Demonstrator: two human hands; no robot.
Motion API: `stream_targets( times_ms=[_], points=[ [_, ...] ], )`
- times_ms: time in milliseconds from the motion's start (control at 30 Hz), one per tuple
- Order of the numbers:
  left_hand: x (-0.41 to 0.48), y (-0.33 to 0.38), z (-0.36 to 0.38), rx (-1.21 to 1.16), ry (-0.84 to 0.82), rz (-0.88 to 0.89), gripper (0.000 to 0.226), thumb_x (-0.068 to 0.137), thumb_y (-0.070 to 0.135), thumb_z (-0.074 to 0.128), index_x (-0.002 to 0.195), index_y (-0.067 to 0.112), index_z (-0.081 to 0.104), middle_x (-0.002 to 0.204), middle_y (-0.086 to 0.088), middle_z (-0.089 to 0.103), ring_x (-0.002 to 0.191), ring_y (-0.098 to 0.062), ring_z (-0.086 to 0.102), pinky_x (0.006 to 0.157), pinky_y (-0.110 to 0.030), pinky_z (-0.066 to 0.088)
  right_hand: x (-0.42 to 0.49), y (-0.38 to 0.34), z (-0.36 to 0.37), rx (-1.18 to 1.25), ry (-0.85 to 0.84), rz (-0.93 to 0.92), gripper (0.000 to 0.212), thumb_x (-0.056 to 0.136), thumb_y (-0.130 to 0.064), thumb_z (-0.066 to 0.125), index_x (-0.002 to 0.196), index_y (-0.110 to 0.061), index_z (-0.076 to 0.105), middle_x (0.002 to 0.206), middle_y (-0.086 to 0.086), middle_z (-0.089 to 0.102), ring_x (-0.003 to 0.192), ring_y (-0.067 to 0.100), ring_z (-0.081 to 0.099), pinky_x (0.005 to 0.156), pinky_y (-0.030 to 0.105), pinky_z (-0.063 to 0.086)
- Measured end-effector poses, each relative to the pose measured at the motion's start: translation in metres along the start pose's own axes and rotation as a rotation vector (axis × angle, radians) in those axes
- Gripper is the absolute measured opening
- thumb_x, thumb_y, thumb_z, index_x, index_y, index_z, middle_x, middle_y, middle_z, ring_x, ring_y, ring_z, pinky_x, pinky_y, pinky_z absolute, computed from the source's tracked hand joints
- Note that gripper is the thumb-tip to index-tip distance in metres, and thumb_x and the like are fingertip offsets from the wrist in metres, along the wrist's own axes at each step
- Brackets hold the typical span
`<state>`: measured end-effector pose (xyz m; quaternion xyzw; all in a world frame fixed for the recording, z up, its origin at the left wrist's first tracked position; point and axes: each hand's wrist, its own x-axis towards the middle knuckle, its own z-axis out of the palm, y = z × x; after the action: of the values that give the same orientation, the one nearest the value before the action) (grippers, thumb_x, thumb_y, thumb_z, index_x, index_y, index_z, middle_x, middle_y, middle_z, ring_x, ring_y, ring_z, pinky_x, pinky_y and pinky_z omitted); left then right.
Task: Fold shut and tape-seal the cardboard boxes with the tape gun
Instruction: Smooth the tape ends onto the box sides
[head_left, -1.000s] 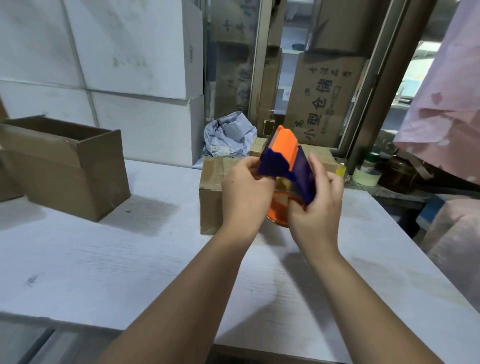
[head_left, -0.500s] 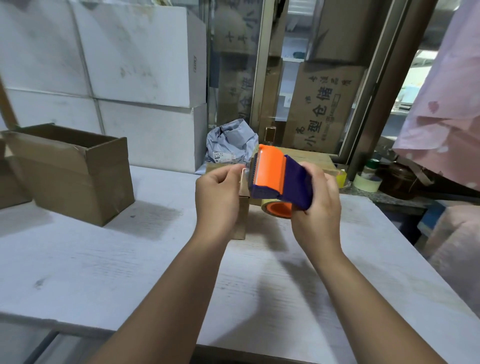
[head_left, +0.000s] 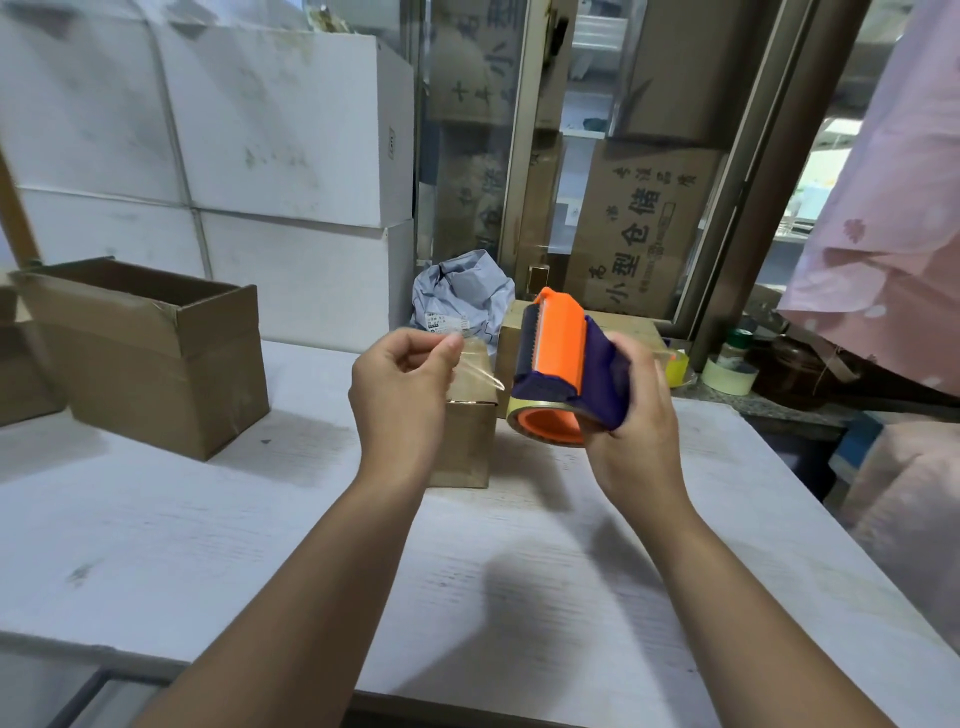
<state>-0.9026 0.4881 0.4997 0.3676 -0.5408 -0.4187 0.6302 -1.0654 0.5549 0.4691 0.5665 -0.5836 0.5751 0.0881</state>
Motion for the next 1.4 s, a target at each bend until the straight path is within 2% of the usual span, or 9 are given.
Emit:
stream_targets(
  times_ms=[100,200,367,533,667,833,1067,1300,1400],
  points=[
    [-0.004,0.006,-0.002,0.102,0.044,0.080,0.018,0.084,0.028,0.070,0.068,0.031,0.063,0.065,0.016,0.061,0.065,0.005,0.055,0.058,-0.007,0.040,0.002,0.010,0.000,0.021,-0.029,0.025,0.066,0.079,0.002,0.067,0.136,-0.022,0.042,0.123,-0.003,0.051,0.113,0.007,0.048,0.092,0.015,0.040],
    [-0.009,0.007,-0.005,0.161,0.033,0.105,0.020,0.084,0.028,0.070,0.066,0.031,0.062,0.066,0.013,0.061,0.070,-0.002,0.058,0.062,-0.017,0.042,0.006,0.010,-0.006,-0.162,-0.006,-0.098,0.050,0.076,-0.005,0.054,0.125,-0.002,0.050,0.111,0.008,0.053,0.095,0.002,0.039,0.082,0.001,0.031],
    [-0.007,-0.001,-0.014,0.105,0.073,0.038,0.020,0.083,0.026,0.071,0.065,0.028,0.064,0.063,0.011,0.063,0.067,-0.004,0.059,0.067,-0.026,0.045,0.006,0.004,0.004,-0.237,-0.097,-0.081,0.053,0.078,-0.035,0.051,0.122,-0.006,0.050,0.107,-0.001,0.042,0.092,0.008,0.039,0.071,0.011,0.036],
    [-0.002,0.000,-0.025,0.056,0.143,0.029,0.016,0.084,0.024,0.071,0.069,0.022,0.065,0.070,0.003,0.066,0.067,-0.008,0.059,0.071,-0.028,0.048,0.019,-0.002,0.008,0.000,-0.037,0.039,0.050,0.070,-0.002,0.057,0.118,-0.013,0.053,0.105,-0.003,0.052,0.097,0.008,0.051,0.080,0.009,0.038],
    [0.010,-0.021,-0.030,0.001,0.125,-0.166,0.019,0.085,0.019,0.069,0.067,0.020,0.064,0.069,0.005,0.067,0.069,-0.007,0.063,0.072,-0.024,0.046,0.022,-0.008,0.006,0.096,0.035,0.087,0.055,0.070,0.013,0.058,0.109,-0.025,0.051,0.099,-0.026,0.055,0.095,0.008,0.052,0.080,0.016,0.042],
    [0.011,-0.026,-0.034,0.106,0.117,-0.161,0.018,0.083,0.026,0.071,0.067,0.020,0.066,0.070,0.004,0.068,0.070,-0.011,0.062,0.068,-0.027,0.046,0.017,-0.001,0.010,-0.190,-0.087,0.010,0.045,0.076,0.006,0.054,0.119,-0.009,0.052,0.106,0.006,0.051,0.084,0.003,0.036,0.067,0.010,0.032],
    [0.008,-0.033,-0.034,0.069,0.094,-0.169,0.018,0.083,0.024,0.072,0.067,0.018,0.066,0.070,0.000,0.068,0.074,-0.015,0.064,0.073,-0.028,0.047,0.004,0.007,0.002,-0.278,-0.130,0.033,0.057,0.073,-0.020,0.069,0.124,-0.006,0.049,0.108,0.007,0.045,0.094,0.014,0.041,0.068,0.009,0.033],
    [0.013,-0.032,-0.036,-0.042,0.007,-0.314,0.020,0.087,0.029,0.067,0.076,0.011,0.067,0.077,0.005,0.069,0.074,0.008,0.054,0.065,-0.015,0.032,0.026,0.014,0.005,-0.244,-0.004,0.076,0.052,0.073,0.013,0.053,0.118,-0.012,0.056,0.106,0.006,0.055,0.087,0.003,0.037,0.069,0.002,0.031],
    [0.018,-0.035,-0.039,0.059,-0.005,-0.267,0.023,0.087,0.031,0.066,0.072,0.015,0.069,0.077,0.006,0.070,0.077,0.003,0.056,0.063,-0.018,0.034,0.029,0.017,0.006,-0.277,-0.038,0.075,0.052,0.075,0.012,0.054,0.121,-0.013,0.056,0.110,0.007,0.055,0.091,0.008,0.040,0.069,0.002,0.032]
  ],
)
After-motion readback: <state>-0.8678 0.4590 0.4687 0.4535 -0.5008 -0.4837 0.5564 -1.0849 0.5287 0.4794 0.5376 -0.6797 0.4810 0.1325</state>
